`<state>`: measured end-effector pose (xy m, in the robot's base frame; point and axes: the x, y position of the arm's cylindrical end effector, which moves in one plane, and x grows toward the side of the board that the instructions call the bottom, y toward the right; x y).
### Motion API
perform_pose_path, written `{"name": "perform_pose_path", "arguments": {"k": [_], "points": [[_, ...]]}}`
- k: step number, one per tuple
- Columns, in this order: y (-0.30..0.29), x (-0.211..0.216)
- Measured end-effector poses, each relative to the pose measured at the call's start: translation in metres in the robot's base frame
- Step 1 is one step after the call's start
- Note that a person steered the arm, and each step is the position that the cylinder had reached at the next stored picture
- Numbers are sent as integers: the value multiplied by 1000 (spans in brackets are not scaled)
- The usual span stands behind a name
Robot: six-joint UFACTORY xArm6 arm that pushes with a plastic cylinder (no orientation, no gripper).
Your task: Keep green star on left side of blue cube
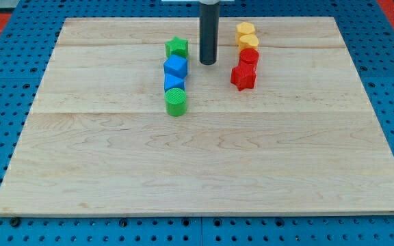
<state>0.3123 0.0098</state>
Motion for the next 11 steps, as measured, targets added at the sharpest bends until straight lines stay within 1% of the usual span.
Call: {"name": "perform_pose_path", "arguments": {"k": [1,2,3,5,7,8,9,10,11], "points": [[-5,-15],[-33,-20],[-74,-20],[-76,-21],[-86,-72],[-117,-36],[-99,3],[-116,-53],[-119,-44]]}}
